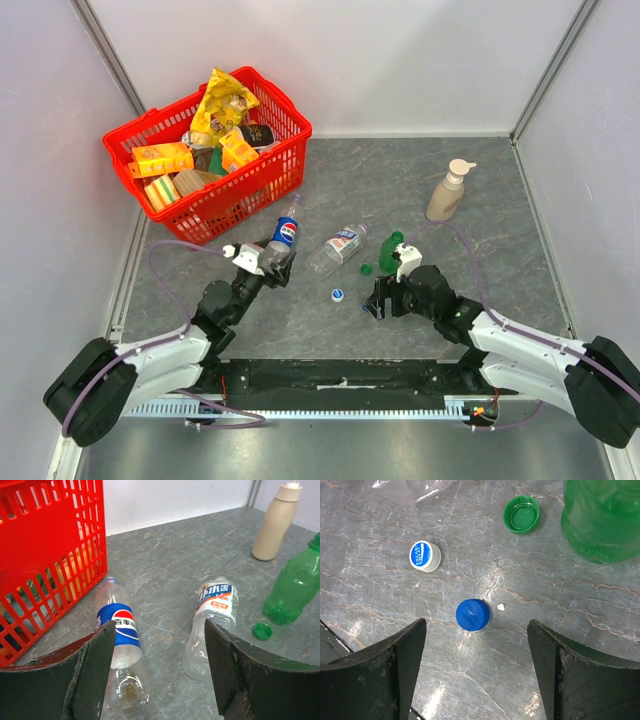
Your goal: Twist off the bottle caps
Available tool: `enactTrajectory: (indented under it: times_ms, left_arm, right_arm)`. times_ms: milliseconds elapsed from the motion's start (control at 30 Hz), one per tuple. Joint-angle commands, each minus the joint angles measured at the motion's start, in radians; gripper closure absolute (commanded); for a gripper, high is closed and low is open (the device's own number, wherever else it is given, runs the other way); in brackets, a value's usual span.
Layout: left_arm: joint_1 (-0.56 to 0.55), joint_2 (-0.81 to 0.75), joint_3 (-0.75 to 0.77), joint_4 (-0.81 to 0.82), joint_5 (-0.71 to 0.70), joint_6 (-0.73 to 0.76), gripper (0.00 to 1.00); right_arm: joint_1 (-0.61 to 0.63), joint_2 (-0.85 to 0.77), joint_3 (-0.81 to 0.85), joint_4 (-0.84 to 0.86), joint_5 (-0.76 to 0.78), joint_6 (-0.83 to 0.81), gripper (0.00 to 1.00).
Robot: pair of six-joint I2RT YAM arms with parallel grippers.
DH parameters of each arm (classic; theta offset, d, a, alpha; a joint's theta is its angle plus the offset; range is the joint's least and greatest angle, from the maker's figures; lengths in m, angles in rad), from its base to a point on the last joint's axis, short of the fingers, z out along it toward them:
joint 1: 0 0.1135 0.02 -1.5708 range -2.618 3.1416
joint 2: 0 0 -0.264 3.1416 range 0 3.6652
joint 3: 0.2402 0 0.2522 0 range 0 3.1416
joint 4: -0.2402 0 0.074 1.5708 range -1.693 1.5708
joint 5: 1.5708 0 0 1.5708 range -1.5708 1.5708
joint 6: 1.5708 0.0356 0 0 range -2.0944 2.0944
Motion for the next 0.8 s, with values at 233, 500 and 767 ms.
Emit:
enactTrajectory:
  times_ms: [233,500,767]
  left_arm:
    - [-0.006,-0.318,0.27,-0.611,0.071,-0.143,0.14]
    - [-0.007,-0.392,0.448,-0.91,0.082,-0.258,0.1]
    - [-0.007,-0.326,0.654,-1.26,-0.027,-0.386,0.07]
  right_arm:
    - [0.005,-0.162,0.015,0.005,-0.139,-0.056,0.02]
    - [0.007,-0.249,0.13,-0.006,-0.241,-0.036,0.02]
    - [0.007,-0.193,0.346,-0.144,-0.129,-0.111,0.02]
